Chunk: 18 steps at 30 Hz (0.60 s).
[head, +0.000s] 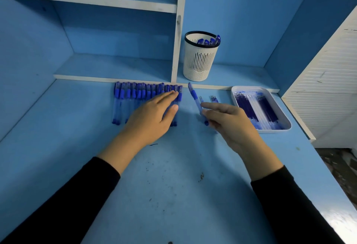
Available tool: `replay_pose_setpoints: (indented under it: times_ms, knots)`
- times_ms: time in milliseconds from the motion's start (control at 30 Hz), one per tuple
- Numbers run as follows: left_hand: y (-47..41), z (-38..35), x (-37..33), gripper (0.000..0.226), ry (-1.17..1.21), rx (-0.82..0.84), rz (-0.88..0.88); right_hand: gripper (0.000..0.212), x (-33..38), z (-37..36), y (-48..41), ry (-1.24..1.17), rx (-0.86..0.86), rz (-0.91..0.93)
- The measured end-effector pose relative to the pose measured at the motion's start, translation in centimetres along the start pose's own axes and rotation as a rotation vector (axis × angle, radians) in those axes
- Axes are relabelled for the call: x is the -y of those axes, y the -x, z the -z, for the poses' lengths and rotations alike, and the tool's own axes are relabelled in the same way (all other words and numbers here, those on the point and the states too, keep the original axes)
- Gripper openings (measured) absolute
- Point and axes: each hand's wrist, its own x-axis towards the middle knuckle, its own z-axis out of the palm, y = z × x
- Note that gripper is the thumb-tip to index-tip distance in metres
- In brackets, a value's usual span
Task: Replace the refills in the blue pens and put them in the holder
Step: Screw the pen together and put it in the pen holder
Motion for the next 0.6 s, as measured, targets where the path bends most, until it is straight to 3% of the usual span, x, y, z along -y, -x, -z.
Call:
replay_pose_setpoints:
  times_ms: [167,367,467,600]
  knots:
    - [0.6,-0.3,-2.6,0.042,0.654,-0.137,0.134,0.021,-1.3,-0.9,2.5,-0.126,0.095,0.035]
    - [0.9,-0.3,-4.4,0.037,1.046,-0.287,0.204,0.023,-2.0,-2.4,4.0,-0.12,0.108,0.154]
    - [1.1,-0.1,-4.7,0.036,1.137,-0.358,0.221,0.021,-2.0,-2.7,4.4,-0.088,0.124,0.194]
    - [1.7,0.8,-3.9,0.036,1.061,-0.386,0.135,0.015,-1.7,-2.1,4.3,-0.062,0.082,0.249]
